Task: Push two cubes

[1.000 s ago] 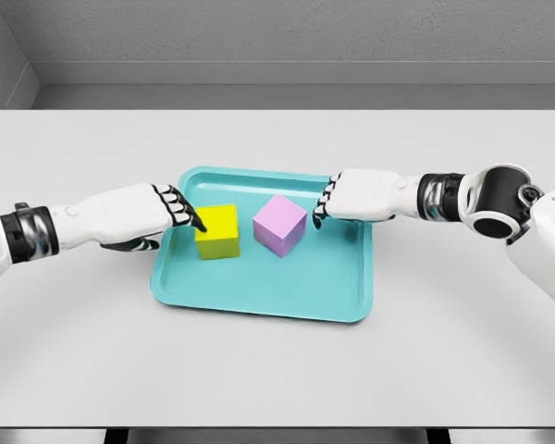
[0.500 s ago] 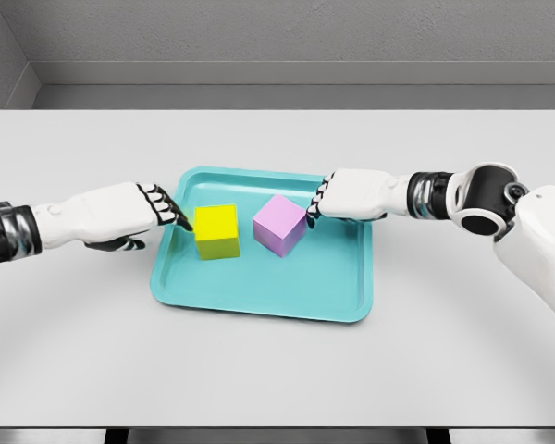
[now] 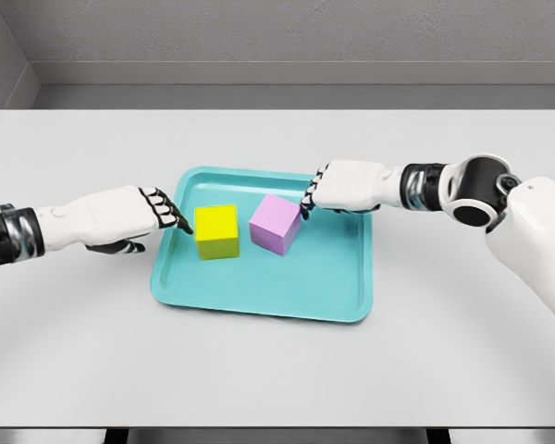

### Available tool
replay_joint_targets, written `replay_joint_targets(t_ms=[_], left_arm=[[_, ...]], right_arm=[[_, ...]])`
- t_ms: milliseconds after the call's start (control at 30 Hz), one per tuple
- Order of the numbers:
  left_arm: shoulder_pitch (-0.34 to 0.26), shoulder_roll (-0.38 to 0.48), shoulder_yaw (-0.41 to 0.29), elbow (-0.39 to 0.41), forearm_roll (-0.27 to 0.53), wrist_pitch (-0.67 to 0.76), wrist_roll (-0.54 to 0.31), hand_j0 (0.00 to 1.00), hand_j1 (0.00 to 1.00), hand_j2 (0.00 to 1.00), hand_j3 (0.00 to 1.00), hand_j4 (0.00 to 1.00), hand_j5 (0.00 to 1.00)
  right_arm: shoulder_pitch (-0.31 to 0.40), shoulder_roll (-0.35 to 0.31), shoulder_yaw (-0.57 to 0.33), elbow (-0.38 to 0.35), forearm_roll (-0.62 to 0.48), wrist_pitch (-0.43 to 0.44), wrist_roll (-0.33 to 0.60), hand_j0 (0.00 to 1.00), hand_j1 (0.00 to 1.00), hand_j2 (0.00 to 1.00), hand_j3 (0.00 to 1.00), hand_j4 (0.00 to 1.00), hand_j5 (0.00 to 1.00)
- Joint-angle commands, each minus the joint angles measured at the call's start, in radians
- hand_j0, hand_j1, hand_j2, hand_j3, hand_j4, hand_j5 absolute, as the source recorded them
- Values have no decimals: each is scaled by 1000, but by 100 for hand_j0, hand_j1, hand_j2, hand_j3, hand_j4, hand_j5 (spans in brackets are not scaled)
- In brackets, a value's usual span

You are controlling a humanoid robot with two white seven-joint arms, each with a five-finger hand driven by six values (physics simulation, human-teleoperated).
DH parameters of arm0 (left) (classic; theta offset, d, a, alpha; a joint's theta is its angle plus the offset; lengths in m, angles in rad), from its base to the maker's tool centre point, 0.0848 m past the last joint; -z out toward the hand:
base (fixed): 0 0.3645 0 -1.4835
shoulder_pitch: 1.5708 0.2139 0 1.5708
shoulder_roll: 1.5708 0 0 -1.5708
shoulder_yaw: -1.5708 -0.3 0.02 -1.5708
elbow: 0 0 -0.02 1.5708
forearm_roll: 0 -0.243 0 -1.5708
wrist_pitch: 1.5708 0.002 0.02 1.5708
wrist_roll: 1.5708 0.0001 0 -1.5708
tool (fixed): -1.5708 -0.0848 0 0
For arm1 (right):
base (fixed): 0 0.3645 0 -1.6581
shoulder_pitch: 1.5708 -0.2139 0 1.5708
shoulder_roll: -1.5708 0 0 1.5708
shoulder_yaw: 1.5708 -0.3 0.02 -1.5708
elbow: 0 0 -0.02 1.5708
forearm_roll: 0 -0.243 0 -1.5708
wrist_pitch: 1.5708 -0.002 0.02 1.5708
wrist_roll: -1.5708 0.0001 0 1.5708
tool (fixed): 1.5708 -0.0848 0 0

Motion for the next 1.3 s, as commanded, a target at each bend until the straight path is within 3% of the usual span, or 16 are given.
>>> replay_joint_targets(t_ms=[0,233,1267], left_arm=[[0,-7,-6,1,4,2,-1,79,79,79,79,79,79],[5,-24,-7,7,-5,2,-4,79,79,79,79,79,79],[-18,-13,4,56,7,2,-6,80,80,80,80,80,80]], right_arm=[[0,17,1,4,4,-1,0,64,64,64,64,64,64],[-14,59,1,53,27,-1,0,64,64,64,64,64,64],[-41,99,1,80,35,-1,0,64,64,64,64,64,64]])
